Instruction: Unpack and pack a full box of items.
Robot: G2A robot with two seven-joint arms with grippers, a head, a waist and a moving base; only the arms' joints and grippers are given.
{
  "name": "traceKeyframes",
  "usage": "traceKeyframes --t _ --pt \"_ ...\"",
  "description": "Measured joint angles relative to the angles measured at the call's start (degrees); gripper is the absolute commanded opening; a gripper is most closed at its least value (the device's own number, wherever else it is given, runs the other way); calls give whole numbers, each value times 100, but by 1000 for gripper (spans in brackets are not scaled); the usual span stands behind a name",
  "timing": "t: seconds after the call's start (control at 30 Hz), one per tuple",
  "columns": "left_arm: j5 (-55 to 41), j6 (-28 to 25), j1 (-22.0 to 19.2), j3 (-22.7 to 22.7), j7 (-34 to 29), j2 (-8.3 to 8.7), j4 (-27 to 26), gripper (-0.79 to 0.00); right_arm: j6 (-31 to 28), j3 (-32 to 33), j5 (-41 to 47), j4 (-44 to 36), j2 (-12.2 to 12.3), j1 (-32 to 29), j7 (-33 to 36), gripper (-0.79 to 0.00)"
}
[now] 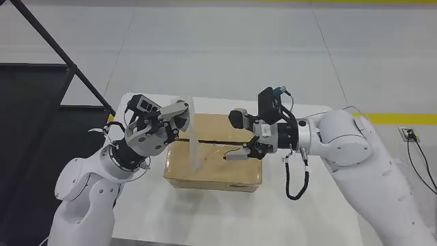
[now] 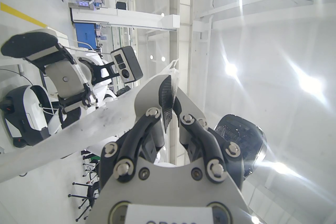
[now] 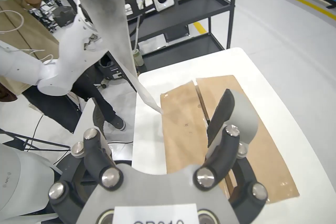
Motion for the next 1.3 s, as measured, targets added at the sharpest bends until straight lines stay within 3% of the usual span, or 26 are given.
traceKeyframes --t 0.33,0.6,0.63,0.67,0.7,0.77,0.9,1.0,1.1,1.3 --pt "-109 -52 -160 241 28 9 14 -785 20 -179 -42 140 -27 108 34 0" --pt "-123 -97 -280 416 61 16 100 -785 -605 -494 -159 -55 -42 104 82 0" --pt "-123 -102 -291 429 64 17 103 -785 -631 -529 -159 -44 -44 129 112 -18" --pt "-124 -110 -300 441 70 19 107 -785 -638 -565 -153 -24 -45 162 146 -160" --pt "-126 -115 -304 446 75 21 108 -785 -636 -579 -144 -2 -45 186 159 -382" --pt "-135 -127 -309 452 78 26 107 -785 -665 -580 -112 58 -37 226 171 -477" --pt "-134 -143 -289 426 94 40 98 -785 -808 -567 1 157 -9 252 219 -517" --pt "-139 -149 -270 398 107 51 92 -785 -916 -560 125 198 20 258 241 -606" --pt "-140 -157 -257 379 126 62 90 -785 -976 -594 177 173 67 256 187 -591" --pt "-154 -178 -248 377 148 77 94 -785 -1064 -673 205 95 182 272 96 -631"
